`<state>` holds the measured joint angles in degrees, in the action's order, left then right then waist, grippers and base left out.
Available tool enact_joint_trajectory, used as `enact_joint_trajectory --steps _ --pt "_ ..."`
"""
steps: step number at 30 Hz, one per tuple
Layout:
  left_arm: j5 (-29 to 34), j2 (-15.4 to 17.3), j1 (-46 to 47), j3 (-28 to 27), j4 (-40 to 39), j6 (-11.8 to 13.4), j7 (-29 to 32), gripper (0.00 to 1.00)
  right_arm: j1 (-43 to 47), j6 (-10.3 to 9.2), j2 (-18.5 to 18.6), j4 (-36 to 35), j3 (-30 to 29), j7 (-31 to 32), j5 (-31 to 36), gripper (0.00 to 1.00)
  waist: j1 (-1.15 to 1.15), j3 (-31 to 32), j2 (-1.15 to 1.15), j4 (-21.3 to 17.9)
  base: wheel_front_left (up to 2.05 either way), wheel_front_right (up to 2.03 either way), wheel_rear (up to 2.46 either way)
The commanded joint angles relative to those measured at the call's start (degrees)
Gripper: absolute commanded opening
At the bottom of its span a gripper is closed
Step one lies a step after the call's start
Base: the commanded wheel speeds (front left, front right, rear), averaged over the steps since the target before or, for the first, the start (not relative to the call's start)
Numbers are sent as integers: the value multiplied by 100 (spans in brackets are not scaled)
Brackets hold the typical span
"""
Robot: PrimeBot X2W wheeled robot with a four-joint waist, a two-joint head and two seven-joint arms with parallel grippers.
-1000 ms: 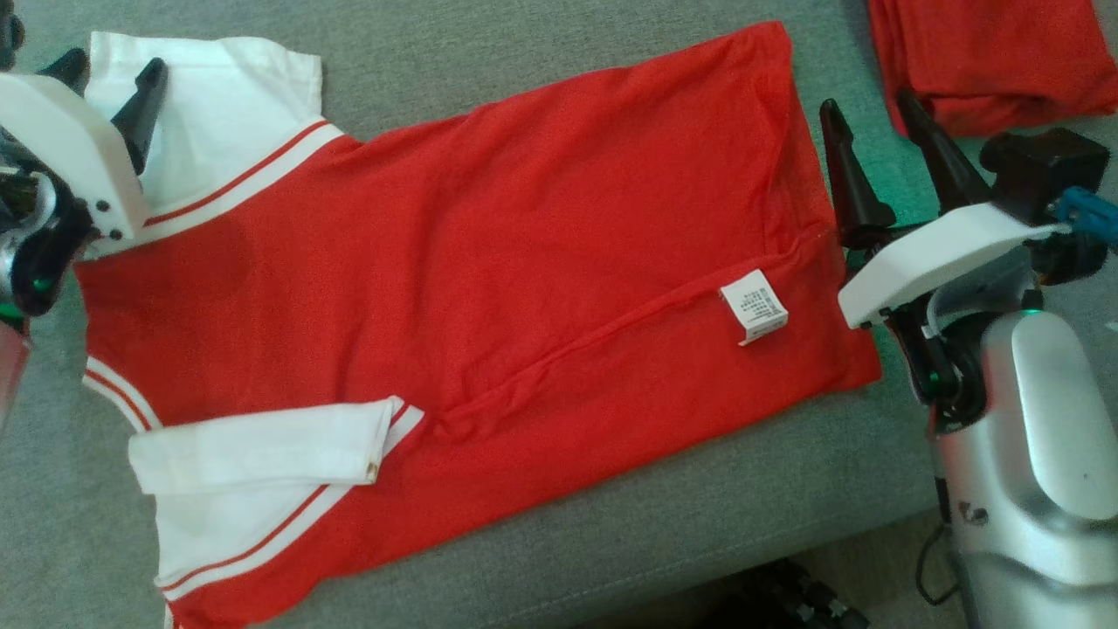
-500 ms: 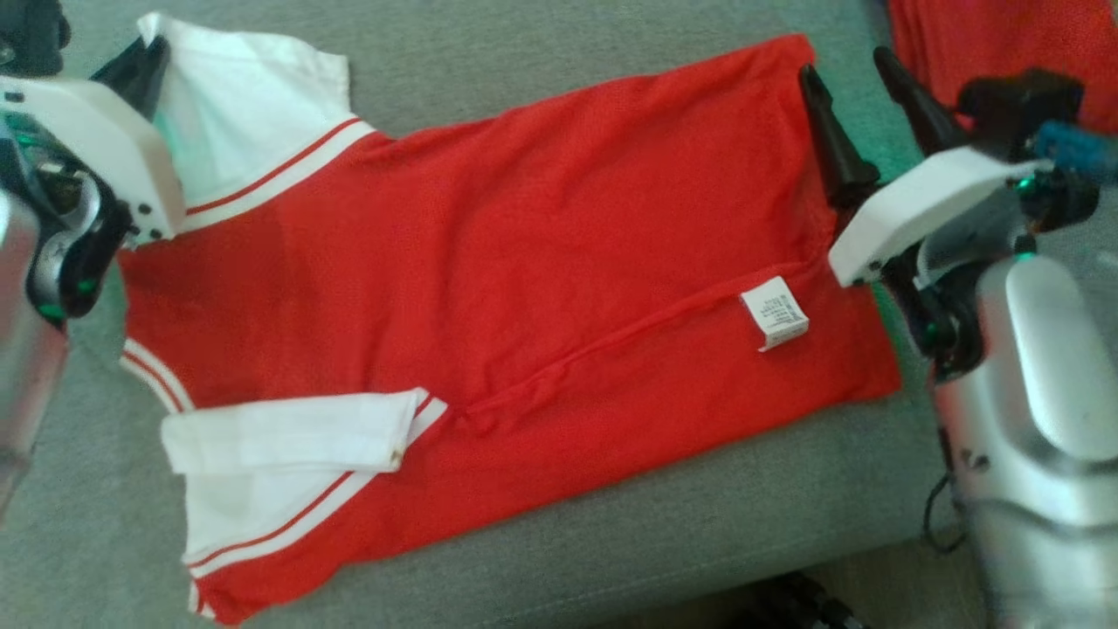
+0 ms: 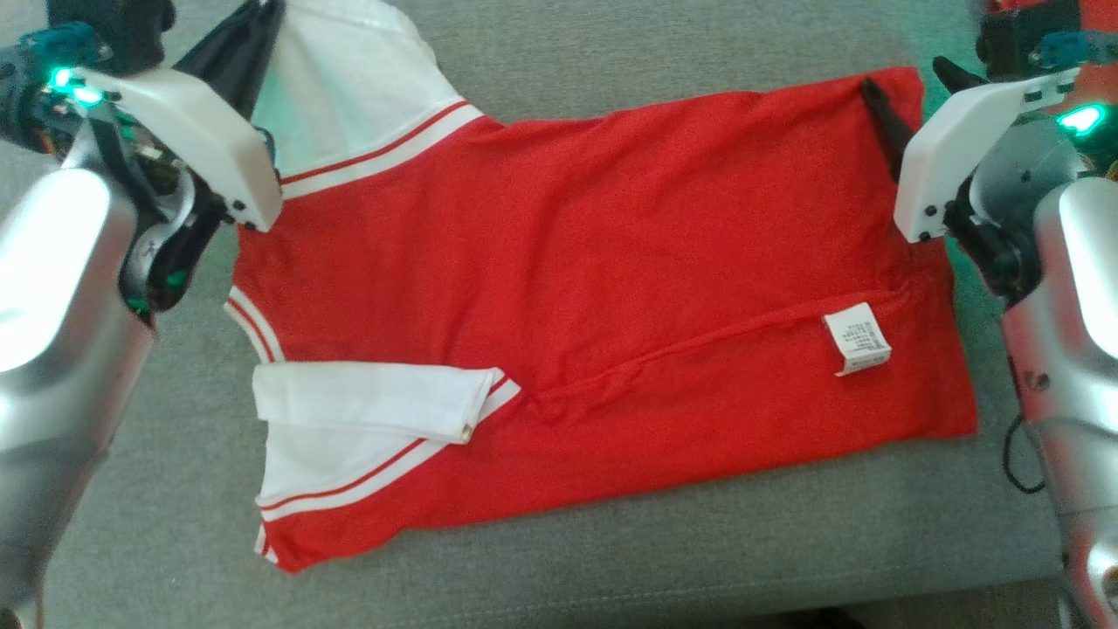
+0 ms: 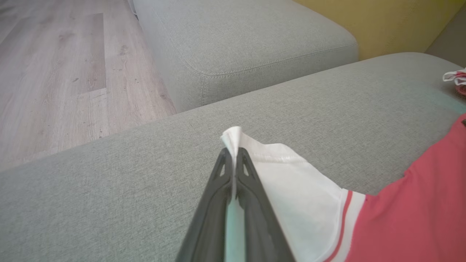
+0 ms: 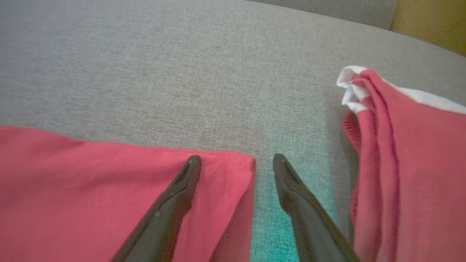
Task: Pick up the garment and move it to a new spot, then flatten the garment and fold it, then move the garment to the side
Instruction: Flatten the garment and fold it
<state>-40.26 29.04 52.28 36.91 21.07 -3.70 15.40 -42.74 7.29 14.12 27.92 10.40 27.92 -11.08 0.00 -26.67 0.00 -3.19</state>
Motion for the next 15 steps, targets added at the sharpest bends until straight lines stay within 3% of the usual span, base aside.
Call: enact_joint_trajectory --steps 1,3,4,8,10,15 --pt "54 173 253 -217 -214 -24 -78 0 -176 20 103 -86 87 47 -35 95 0 5 0 66 0 0 0" --pt "46 147 250 -199 -235 -30 -96 0 -234 20 133 56 122 101 -71 72 0 10 0 102 0 0 0" --pt "41 138 248 -193 -238 -33 -104 0 -258 20 144 115 144 114 -87 53 0 14 0 114 0 0 0" --pt "10 125 215 -183 -212 -46 -153 0 -318 20 155 341 217 136 -195 24 0 65 0 157 0 0 0" --pt "-7 123 187 -184 -184 -48 -186 0 -341 20 152 409 226 41 -243 0 0 113 0 174 0 0 0" --pt "-41 137 56 -195 -157 -45 -330 0 -351 20 122 535 219 -507 -265 0 0 333 0 198 0 0 0"
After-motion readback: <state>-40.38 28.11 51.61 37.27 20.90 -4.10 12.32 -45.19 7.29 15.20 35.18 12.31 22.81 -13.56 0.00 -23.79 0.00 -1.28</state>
